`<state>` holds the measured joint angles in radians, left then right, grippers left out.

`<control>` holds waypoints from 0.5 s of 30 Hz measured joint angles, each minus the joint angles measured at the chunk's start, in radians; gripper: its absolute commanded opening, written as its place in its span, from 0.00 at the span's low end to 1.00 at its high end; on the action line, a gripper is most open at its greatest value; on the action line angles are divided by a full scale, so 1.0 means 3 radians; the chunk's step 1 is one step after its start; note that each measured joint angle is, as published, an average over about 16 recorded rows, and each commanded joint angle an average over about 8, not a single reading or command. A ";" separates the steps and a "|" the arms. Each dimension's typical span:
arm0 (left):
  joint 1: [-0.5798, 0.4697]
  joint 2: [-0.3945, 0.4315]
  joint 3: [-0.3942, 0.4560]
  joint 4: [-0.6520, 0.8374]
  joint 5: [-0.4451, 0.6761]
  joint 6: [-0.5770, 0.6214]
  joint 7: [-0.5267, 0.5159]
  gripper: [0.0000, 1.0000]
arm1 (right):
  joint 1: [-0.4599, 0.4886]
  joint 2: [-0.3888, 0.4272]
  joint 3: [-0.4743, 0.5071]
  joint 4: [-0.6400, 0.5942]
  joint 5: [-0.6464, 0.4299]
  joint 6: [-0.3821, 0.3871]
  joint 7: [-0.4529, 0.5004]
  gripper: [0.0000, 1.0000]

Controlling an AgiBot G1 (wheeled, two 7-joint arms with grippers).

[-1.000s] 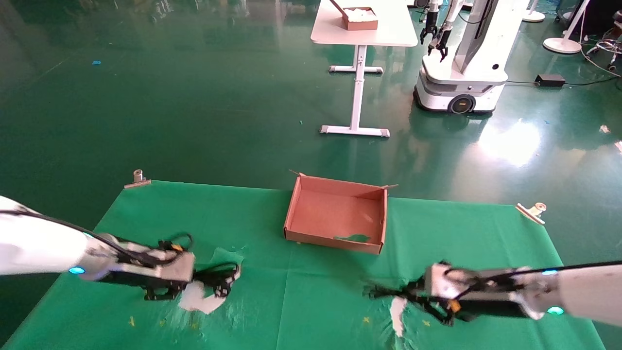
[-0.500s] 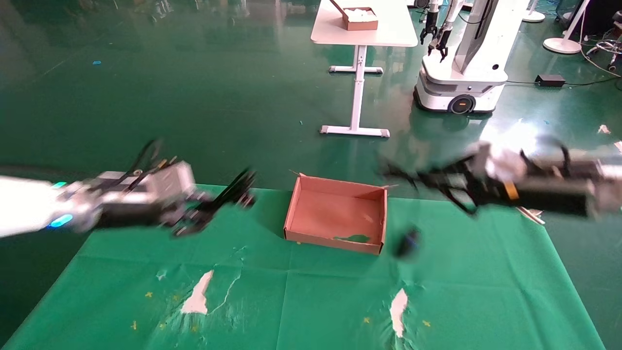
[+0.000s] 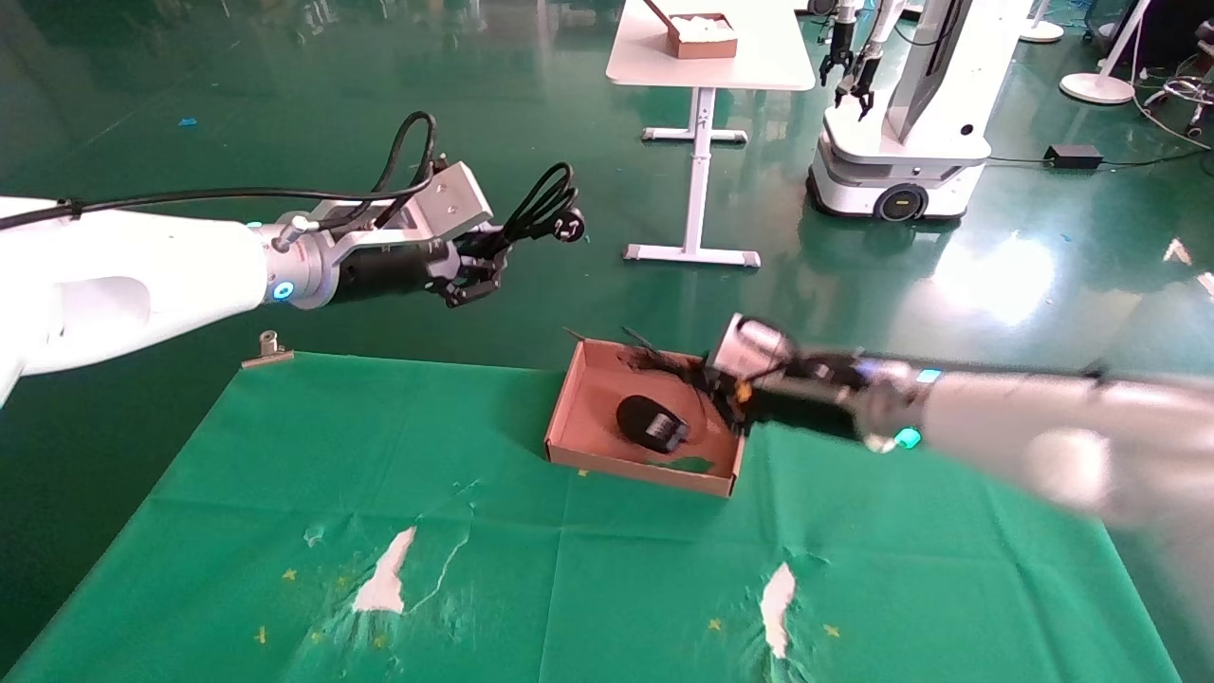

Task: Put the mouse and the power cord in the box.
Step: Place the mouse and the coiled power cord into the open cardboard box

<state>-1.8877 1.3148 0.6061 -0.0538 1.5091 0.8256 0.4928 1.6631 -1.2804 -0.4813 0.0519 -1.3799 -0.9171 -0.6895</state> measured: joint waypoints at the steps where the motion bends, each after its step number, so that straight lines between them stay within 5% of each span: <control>1: 0.0001 0.0015 0.0006 -0.0011 0.0007 -0.0019 0.0031 0.00 | -0.0029 -0.0037 -0.0001 -0.0028 -0.0003 0.0089 -0.0010 0.08; 8: 0.0092 0.0092 0.0058 -0.0111 0.0061 -0.0073 0.0282 0.00 | -0.0163 -0.0178 -0.0002 -0.0097 -0.0007 0.0462 -0.0057 0.93; 9: 0.0116 0.0101 0.0069 -0.0127 0.0069 -0.0075 0.0313 0.00 | -0.0171 -0.0179 0.0001 -0.0092 -0.0002 0.0470 -0.0064 0.99; 15: 0.0294 0.0145 0.0152 -0.0277 0.0097 -0.0094 0.0420 0.00 | -0.0164 -0.0099 0.0043 -0.0043 0.0063 0.0386 -0.0128 1.00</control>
<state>-1.7994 1.3582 0.6516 -0.1370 1.5382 0.7973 0.6187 1.6141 -1.3102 -0.4683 0.0390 -1.3612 -0.8014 -0.7278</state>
